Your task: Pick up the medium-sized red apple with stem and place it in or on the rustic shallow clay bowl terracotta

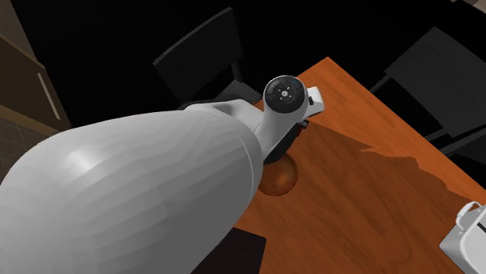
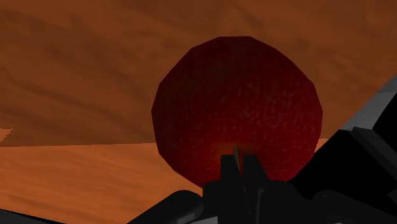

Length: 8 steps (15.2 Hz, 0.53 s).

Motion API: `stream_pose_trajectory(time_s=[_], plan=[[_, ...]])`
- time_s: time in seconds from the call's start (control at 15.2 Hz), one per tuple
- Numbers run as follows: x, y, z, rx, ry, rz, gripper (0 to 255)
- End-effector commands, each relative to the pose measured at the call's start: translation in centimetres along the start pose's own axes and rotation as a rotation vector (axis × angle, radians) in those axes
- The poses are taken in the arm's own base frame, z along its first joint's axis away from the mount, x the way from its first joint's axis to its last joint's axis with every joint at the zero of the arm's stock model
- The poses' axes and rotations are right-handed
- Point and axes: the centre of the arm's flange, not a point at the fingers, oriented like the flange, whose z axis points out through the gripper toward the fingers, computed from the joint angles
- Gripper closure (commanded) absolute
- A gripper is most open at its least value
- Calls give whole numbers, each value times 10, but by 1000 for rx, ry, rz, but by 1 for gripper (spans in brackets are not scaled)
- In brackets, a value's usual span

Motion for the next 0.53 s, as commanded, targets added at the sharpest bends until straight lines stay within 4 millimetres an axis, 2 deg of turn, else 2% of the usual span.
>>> stream_pose_trajectory(time_s=[0.0,0.46], plan=[[3,0,-10,0,0,0,255],[18,1,-44,0,0,0,255]])
